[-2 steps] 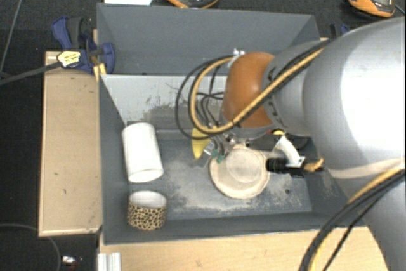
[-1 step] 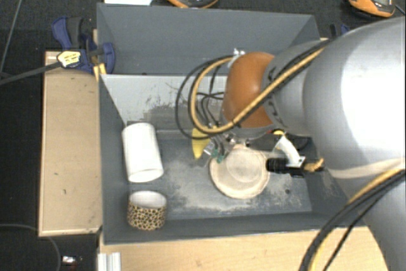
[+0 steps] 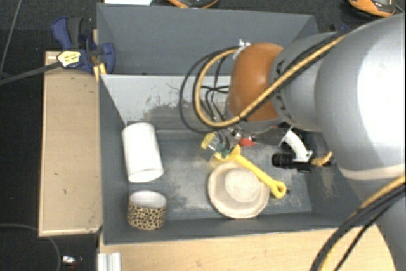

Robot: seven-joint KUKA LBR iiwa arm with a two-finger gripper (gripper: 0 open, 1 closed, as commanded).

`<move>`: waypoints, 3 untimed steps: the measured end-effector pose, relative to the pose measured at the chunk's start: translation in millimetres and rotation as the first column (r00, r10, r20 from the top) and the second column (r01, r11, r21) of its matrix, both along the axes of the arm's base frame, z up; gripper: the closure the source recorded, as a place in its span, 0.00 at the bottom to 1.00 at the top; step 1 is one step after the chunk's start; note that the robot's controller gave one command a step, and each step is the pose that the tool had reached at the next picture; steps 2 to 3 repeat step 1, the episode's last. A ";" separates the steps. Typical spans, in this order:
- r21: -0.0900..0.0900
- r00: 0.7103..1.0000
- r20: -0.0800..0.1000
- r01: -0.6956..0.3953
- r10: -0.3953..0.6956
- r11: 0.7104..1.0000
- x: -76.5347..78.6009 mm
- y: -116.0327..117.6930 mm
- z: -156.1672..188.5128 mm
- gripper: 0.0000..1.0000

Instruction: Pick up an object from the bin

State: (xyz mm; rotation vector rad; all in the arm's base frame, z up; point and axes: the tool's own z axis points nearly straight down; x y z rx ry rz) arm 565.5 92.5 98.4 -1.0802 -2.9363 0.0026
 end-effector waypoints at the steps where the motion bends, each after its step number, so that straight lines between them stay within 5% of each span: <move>1: 0.001 1.000 0.006 -0.001 0.001 1.000 1.8 -0.3 35.2 1.00; 3: 0.001 1.000 0.006 -0.001 0.001 1.000 1.8 -0.3 35.2 1.00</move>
Offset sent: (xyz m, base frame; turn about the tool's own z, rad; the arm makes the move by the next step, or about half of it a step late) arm 0.0021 -0.0003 0.0950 -0.0006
